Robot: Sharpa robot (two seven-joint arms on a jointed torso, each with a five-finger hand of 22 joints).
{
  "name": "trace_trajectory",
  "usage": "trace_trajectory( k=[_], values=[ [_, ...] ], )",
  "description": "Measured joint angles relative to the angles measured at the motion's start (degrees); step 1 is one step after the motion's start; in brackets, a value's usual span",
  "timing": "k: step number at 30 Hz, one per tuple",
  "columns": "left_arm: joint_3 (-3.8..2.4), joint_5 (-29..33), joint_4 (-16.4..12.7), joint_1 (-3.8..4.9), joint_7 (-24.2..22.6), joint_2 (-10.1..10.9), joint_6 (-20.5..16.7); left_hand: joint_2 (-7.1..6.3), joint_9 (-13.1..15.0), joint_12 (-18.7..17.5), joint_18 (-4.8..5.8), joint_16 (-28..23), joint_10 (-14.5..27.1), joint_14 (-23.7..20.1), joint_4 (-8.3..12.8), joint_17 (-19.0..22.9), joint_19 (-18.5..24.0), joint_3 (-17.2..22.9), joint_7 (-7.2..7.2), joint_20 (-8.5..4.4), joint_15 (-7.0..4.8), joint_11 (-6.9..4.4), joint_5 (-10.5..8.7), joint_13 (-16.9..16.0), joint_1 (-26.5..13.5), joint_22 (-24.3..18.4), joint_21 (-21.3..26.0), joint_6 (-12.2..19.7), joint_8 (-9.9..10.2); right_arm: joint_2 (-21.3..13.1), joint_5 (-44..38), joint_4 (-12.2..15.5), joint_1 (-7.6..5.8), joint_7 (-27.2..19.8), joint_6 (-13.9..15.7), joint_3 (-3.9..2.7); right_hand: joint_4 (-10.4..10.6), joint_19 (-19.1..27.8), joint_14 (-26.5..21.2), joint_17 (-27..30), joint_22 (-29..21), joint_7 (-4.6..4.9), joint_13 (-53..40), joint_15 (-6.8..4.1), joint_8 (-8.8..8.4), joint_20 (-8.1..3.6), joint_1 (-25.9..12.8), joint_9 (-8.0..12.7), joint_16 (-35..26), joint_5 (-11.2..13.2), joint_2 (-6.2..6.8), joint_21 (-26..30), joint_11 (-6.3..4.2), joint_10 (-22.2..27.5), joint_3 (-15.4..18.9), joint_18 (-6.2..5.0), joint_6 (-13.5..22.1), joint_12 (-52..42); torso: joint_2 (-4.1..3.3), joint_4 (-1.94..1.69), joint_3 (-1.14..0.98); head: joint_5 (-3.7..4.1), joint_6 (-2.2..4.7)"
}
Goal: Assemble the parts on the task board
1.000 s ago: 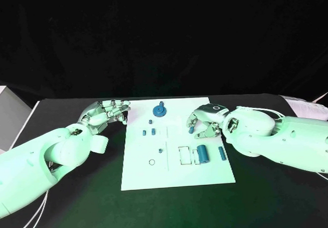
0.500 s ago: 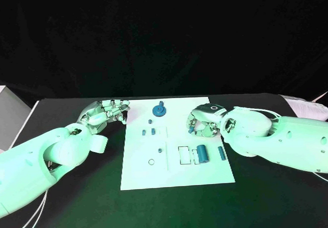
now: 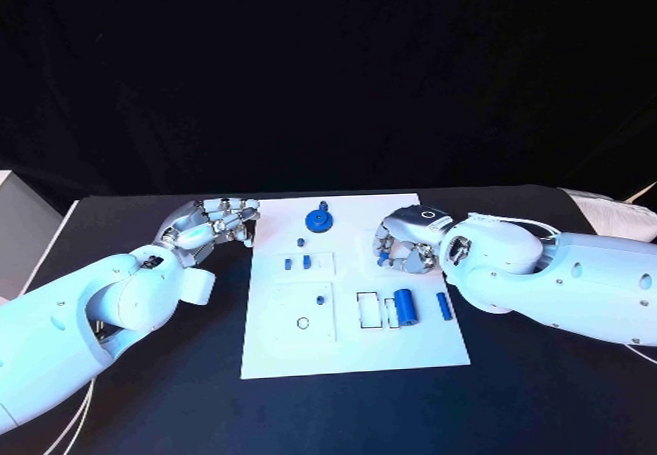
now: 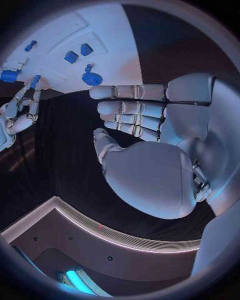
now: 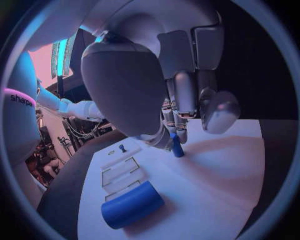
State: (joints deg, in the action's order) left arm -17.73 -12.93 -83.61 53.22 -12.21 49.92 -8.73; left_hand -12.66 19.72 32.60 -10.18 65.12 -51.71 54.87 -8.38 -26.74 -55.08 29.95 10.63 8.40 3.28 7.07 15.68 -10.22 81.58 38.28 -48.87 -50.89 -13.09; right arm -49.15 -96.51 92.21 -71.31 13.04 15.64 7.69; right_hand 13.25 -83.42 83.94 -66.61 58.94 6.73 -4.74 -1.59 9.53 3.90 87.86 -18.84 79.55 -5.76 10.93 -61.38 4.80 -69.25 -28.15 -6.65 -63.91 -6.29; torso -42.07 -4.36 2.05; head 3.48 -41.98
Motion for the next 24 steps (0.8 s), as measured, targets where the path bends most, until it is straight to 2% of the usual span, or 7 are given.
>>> trace_trajectory(
  k=[4, 6, 9, 16, 24],
  values=[
    [0.0, 0.0, 0.0, 0.0, 0.02, -0.01, 0.01, 0.0, 0.03, 0.0, 0.0, 0.0, 0.0, 0.0, 0.0, 0.05, 0.0, 0.0, -0.18, 0.0, 0.0, 0.0, 0.0, 0.03, 0.0, -0.04, 0.0, -0.18, -0.2, 0.0, -0.04, 0.24, 0.06, 0.0, 1.06, 0.02, -2.91, 0.0, 0.08, -0.16, 1.32, -0.24, 0.04, -0.09, 1.56, 0.0, -0.08, -2.34, 0.0, 1.69, -0.08, -0.87, 0.78, -0.76, -4.43, 0.0, -0.29, 0.02, 0.01, 0.0, 0.0, 0.01, 0.01],
    [0.0, 0.0, 0.01, 0.0, 0.02, -0.03, 0.01, 0.0, 0.08, 0.0, 0.0, 0.0, 0.0, 0.0, 0.0, 0.08, 0.0, 0.0, -0.2, 0.0, 0.0, 0.0, 0.0, 0.07, 0.0, -0.06, 0.0, -0.21, -0.22, -0.01, -0.06, 0.37, 0.1, -0.03, 1.61, 0.04, -3.5, 0.0, 0.08, -0.16, 1.63, -0.3, 0.06, -0.08, 1.99, 0.0, -0.26, -3.21, 0.0, 2.48, -0.24, -1.01, 1.16, -1.07, -5.27, 0.0, -0.35, 0.23, 0.02, -0.03, 0.0, 0.02, 0.01],
    [0.0, 0.0, 0.03, 0.0, 0.04, -0.03, 0.02, 0.0, 0.08, 0.0, 0.0, 0.0, 0.0, 0.0, 0.0, 0.08, 0.0, 0.0, -0.21, 0.0, 0.0, 0.0, 0.0, 0.07, 0.0, -0.06, 0.0, -0.21, -0.22, -0.07, -0.15, 0.53, 0.12, -0.07, 2.41, 0.05, -3.51, 0.02, -0.01, -0.16, 1.92, -0.33, 0.06, -0.17, 1.99, -0.42, -0.71, -3.59, 0.0, 2.59, -0.68, -1.19, 1.36, -1.27, -5.29, 0.0, -0.38, 0.31, 0.03, -0.05, 0.01, 0.05, 0.03],
    [0.0, 0.0, 0.05, 0.0, 0.05, -0.05, 0.02, 0.0, 0.07, 0.0, 0.0, 0.0, 0.0, 0.0, 0.0, 0.08, 0.0, 0.0, -0.21, 0.0, 0.0, 0.0, 0.0, 0.07, 0.0, -0.05, 0.0, -0.21, -0.22, -0.95, -0.34, 2.08, 0.13, -0.2, 4.13, -0.01, -3.58, 0.02, -0.12, -0.26, 2.12, -0.17, 0.06, -0.28, 2.36, -0.42, -1.16, -4.15, 0.0, 2.81, -1.12, -1.28, 1.37, -1.28, -5.36, 0.01, -0.14, 0.65, 0.07, -0.04, 0.03, -0.04, 0.07],
    [0.0, 0.0, 0.12, 0.0, 0.05, -0.08, 0.03, 0.0, 0.07, 0.0, 0.0, 0.0, 0.0, 0.0, 0.0, 0.08, 0.0, 0.0, -0.21, 0.0, 0.0, 0.0, 0.0, 0.07, 0.0, -0.05, 0.0, -0.21, -0.22, -3.2, 0.52, 6.38, -0.73, -0.59, 5.65, -1.02, -3.89, 0.03, -0.12, -0.27, 2.3, -0.16, 0.05, -0.27, 2.36, -0.41, -1.64, -4.14, 0.0, 3.0, -0.98, -1.5, 1.36, -1.28, -5.67, 0.01, -0.11, 0.79, 0.1, -0.03, 0.07, -0.18, 0.1]
  ],
)
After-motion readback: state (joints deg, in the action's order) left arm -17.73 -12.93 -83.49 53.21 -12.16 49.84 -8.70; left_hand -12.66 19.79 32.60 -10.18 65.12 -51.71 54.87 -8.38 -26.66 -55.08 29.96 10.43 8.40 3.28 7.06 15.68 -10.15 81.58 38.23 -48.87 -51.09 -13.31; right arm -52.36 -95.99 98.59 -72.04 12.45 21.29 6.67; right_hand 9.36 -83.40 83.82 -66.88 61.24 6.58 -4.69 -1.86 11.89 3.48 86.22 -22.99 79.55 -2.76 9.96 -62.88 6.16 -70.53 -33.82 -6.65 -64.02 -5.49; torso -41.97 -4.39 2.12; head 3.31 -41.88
